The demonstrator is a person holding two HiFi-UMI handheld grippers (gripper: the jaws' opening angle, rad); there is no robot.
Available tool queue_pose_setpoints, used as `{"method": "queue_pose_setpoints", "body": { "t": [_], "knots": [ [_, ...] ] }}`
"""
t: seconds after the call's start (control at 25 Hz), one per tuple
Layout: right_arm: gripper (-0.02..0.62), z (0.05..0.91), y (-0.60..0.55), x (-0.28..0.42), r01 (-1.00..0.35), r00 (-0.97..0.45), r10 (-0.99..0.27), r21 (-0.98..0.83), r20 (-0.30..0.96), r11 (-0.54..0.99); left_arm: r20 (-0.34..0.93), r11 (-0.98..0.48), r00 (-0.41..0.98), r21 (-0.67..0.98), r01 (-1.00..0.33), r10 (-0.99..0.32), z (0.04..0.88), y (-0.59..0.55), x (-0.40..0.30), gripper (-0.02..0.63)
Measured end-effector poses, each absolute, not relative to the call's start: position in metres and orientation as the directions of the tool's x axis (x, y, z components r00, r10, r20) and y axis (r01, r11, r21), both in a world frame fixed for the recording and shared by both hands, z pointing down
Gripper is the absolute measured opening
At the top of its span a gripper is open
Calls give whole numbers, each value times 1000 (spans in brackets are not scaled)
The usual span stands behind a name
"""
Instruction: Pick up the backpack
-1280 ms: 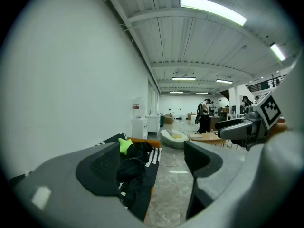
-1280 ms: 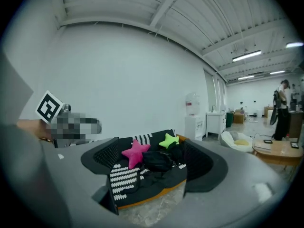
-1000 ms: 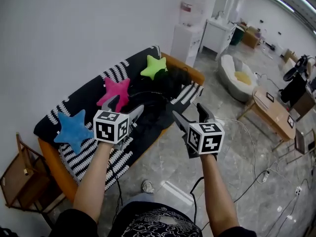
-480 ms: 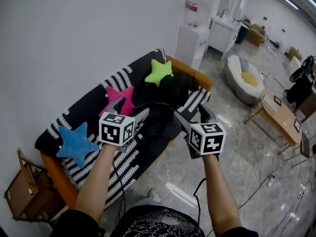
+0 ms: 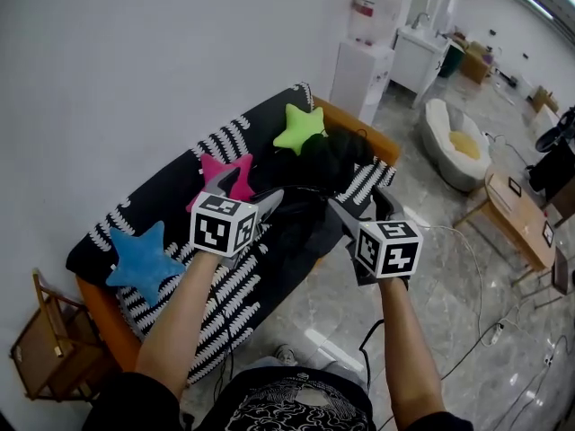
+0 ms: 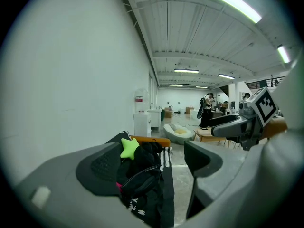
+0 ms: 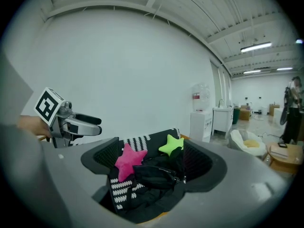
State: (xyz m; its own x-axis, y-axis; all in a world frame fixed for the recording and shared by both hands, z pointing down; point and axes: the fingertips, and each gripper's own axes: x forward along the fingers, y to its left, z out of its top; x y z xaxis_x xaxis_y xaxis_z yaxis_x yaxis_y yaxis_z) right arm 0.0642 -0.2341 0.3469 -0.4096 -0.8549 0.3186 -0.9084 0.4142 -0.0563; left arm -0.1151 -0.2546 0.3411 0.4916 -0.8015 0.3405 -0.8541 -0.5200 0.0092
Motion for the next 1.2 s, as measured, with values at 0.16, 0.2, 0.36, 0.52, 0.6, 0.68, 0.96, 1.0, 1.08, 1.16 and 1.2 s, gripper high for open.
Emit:
{"method": "queue_pose_setpoints", "body": {
  "t": [0.16, 0.2, 0.36, 0.52, 0.6, 0.68, 0.96, 1.0, 1.08, 1.16, 1.2],
  "knots": [
    [440, 359, -248, 60, -897, -431, -842, -46, 324, 441, 349, -515, 483, 0, -857, -803, 350, -271, -121, 408],
    [440, 364, -253, 60, -894, -435, -840, -44, 326, 446, 351, -514, 481, -1, -858, -803, 354, -276, -121, 408],
    [440, 389, -275, 61, -886, -446, -825, -39, 348, 462, 364, -508, 470, -10, -861, -804, 374, -297, -122, 408],
    [440, 422, -300, 58, -868, -475, -796, -50, 374, 495, 388, -490, 446, -17, -872, -807, 403, -320, -128, 408],
    [440, 438, -318, 56, -855, -496, -777, -59, 388, 516, 406, -481, 437, -7, -877, -802, 421, -333, -129, 408],
    [442, 454, -337, 52, -836, -523, -753, -71, 400, 544, 430, -477, 432, 4, -879, -793, 441, -345, -129, 408],
    [454, 515, -410, 51, -794, -571, -674, -106, 469, 599, 514, -456, 409, 39, -889, -754, 508, -405, -132, 408],
    [454, 525, -420, 53, -789, -574, -662, -110, 482, 604, 526, -451, 404, 43, -892, -749, 517, -414, -133, 408],
    [454, 545, -439, 55, -780, -579, -636, -117, 510, 615, 547, -445, 398, 52, -894, -736, 539, -432, -134, 408],
    [456, 568, -451, 55, -763, -587, -599, -124, 545, 634, 575, -431, 387, 65, -900, -721, 564, -441, -138, 408],
    [456, 579, -457, 52, -753, -592, -581, -128, 559, 645, 586, -421, 380, 72, -904, -716, 576, -444, -141, 408]
  ]
}}
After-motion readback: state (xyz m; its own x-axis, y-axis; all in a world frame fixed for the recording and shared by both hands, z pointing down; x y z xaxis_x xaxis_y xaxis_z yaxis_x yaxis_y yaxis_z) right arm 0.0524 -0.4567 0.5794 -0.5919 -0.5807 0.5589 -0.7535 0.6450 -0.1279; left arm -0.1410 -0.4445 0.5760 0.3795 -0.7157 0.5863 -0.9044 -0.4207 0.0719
